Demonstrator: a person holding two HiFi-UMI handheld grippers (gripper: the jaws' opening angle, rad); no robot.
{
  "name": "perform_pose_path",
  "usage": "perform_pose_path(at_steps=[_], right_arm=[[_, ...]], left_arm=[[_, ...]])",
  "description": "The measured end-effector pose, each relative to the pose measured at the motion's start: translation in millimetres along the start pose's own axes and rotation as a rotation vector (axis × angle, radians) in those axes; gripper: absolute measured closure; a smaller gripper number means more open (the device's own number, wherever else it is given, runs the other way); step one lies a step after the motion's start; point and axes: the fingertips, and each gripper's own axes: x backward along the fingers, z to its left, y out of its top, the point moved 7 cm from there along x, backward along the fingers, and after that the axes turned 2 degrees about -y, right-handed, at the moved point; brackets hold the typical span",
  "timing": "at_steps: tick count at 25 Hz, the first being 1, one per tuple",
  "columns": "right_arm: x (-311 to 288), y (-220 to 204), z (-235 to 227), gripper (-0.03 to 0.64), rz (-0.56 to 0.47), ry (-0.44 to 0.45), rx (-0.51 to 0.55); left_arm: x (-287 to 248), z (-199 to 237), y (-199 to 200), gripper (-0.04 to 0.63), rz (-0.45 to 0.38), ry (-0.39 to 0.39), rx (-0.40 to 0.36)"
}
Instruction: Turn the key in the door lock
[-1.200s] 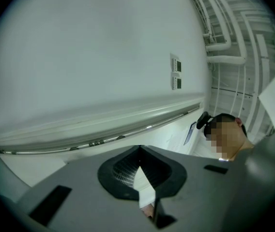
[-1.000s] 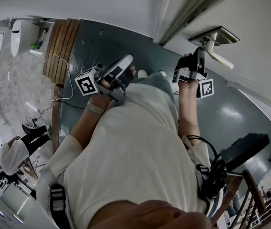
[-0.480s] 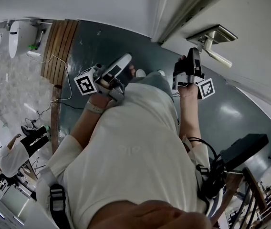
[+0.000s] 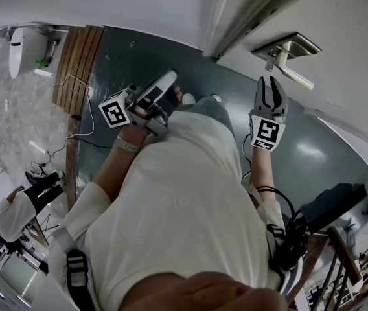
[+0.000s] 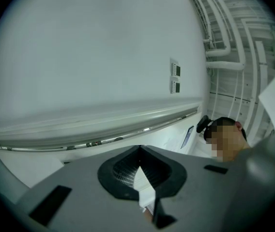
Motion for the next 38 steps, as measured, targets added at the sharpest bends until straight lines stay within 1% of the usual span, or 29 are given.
perform_pose_path(at_steps=[2, 3, 5, 7, 9, 12, 15, 18, 22, 26, 28, 29, 31, 32, 35, 38], right_arm=[[-0.7, 4.8, 0.0, 0.538, 0.025, -0.060, 0.240], [-0.9, 6.1, 0.6, 0.538, 0.041, -0.085, 0.353], [-3.1, 6.2, 3.3, 0.538, 0.076, -0.124, 0.564], [-8.5, 1.5, 5.9, 0.538, 0.110, -0.138, 0.722], [-14.3, -4.4, 7.4, 0.538, 0.137, -0.129, 0.806], [-20.9, -10.3, 8.0, 0.538, 0.167, -0.117, 0.873], [-30.2, -14.2, 6.9, 0.538, 0.186, -0.126, 0.927], [-39.6, -15.0, 6.1, 0.532, 0.184, -0.145, 0.983], [-45.8, -15.6, 5.7, 0.531, 0.173, -0.171, 1.033], [-48.3, -16.1, 6.8, 0.527, 0.175, -0.175, 1.035], [-50.6, -15.0, 8.7, 0.481, 0.178, -0.159, 1.028], [-51.5, -13.8, 10.0, 0.472, 0.173, -0.151, 1.024], [-51.8, -9.7, 11.7, 0.479, 0.149, -0.147, 1.008], [-51.4, -7.5, 11.6, 0.520, 0.139, -0.149, 0.996], [-49.2, -5.9, 9.5, 0.525, 0.141, -0.161, 0.986], [-48.4, -8.1, 9.9, 0.523, 0.158, -0.171, 1.019]], left_arm=[[1.1, -2.0, -2.1, 0.586, -0.009, 0.004, 0.028], [1.6, -3.4, -2.0, 0.586, -0.010, 0.006, 0.027], [2.4, -4.8, 0.3, 0.586, -0.001, 0.008, -0.003], [3.7, -4.3, 1.2, 0.586, -0.004, 0.005, -0.007], [4.7, -4.4, 0.6, 0.586, -0.020, -0.009, 0.015], [6.8, -4.2, -2.3, 0.586, -0.034, 0.005, 0.062], [7.7, -2.9, -0.2, 0.586, -0.033, 0.004, 0.046], [8.6, -2.7, -0.3, 0.586, -0.045, 0.007, 0.070], [9.4, -2.5, 0.9, 0.586, -0.053, 0.006, 0.076], [9.7, -1.3, 0.4, 0.586, -0.055, 0.006, 0.085], [8.7, -2.6, -1.1, 0.586, -0.053, 0.004, 0.089], [8.3, -3.3, -1.6, 0.586, -0.053, 0.004, 0.090], [7.6, -3.8, -1.5, 0.586, -0.054, 0.004, 0.090], [7.2, -3.8, -1.1, 0.586, -0.055, 0.004, 0.090], [6.3, -4.6, -0.7, 0.586, -0.062, 0.006, 0.090], [6.8, -4.0, 1.2, 0.586, -0.069, 0.007, 0.092]])
